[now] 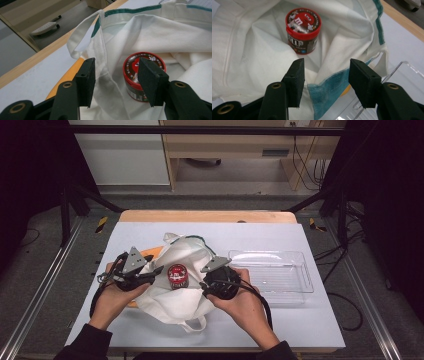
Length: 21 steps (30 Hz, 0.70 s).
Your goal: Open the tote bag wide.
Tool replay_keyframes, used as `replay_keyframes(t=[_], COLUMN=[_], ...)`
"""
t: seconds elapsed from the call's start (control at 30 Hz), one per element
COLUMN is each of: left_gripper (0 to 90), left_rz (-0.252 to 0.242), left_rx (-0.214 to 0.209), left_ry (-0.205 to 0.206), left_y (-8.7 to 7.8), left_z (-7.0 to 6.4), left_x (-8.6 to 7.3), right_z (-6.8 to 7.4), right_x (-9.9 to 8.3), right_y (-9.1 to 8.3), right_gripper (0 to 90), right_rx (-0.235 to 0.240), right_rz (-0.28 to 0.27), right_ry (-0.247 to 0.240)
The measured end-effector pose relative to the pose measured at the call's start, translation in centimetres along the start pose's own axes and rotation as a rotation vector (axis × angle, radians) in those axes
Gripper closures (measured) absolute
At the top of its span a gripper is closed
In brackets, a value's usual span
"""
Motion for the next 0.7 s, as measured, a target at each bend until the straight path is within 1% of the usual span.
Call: replay_keyframes(t=[0.07,0.13,0.17,0.2,0.23,0.3,0.37,0.43,0.5,0.57,0.63,0.7], left_gripper=[50.2,51.7,54.1,55.7,57.3,65.7,69.9,73.6,76.2,78.0,79.1,80.0], left_rz=[0.007,0.03,0.029,0.035,0.036,0.037,0.043,0.061,0.06,0.062,0.071,0.072], left_rx=[0.003,0.011,0.013,0.017,0.025,0.032,0.033,0.047,0.058,0.066,0.064,0.065], left_ry=[0.002,0.002,-0.001,0.002,-0.004,-0.014,-0.023,-0.019,-0.037,-0.041,-0.044,-0.057], left_y=[0.5,1.0,1.2,1.3,1.3,1.3,1.3,1.3,1.1,1.0,1.0,1.1], left_z=[0.1,0.3,0.3,0.4,0.6,0.9,1.1,1.3,1.8,2.1,2.5,2.7], left_x=[0.0,-0.2,-0.3,-0.3,-0.4,-0.5,-0.5,-0.6,-0.8,-1.0,-1.3,-1.6], right_z=[0.1,0.2,0.2,0.3,0.3,0.4,0.6,0.8,1.1,1.2,1.2,1.2], right_x=[-0.5,-1.0,-1.3,-1.6,-1.8,-2.4,-2.9,-3.5,-4.1,-4.8,-5.4,-6.0], right_y=[0.0,0.0,-0.1,-0.2,-0.2,-0.4,-0.6,-0.7,-0.7,-0.8,-0.8,-0.7], right_gripper=[47.3,47.6,48.0,48.1,48.1,48.6,49.7,50.0,50.1,50.4,50.8,52.2], right_rx=[0.005,0.006,0.008,0.008,0.01,0.009,0.016,0.015,0.011,0.008,0.01,0.013], right_rz=[0.008,0.009,0.006,0.004,0.008,0.009,0.009,0.013,0.012,0.009,0.012,0.013], right_ry=[0.009,0.01,0.016,0.016,0.014,0.02,0.024,0.028,0.026,0.034,0.045,0.053])
Point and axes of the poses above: each handheld gripper's, and its own axes: y roughly forward along the jaws, x roughly out of its top, z roughly to its left, the point moved 2 cm from there along y, roughly forward along the jaws, and after that the axes turned 1 degree about z, right-handed, at the moved point
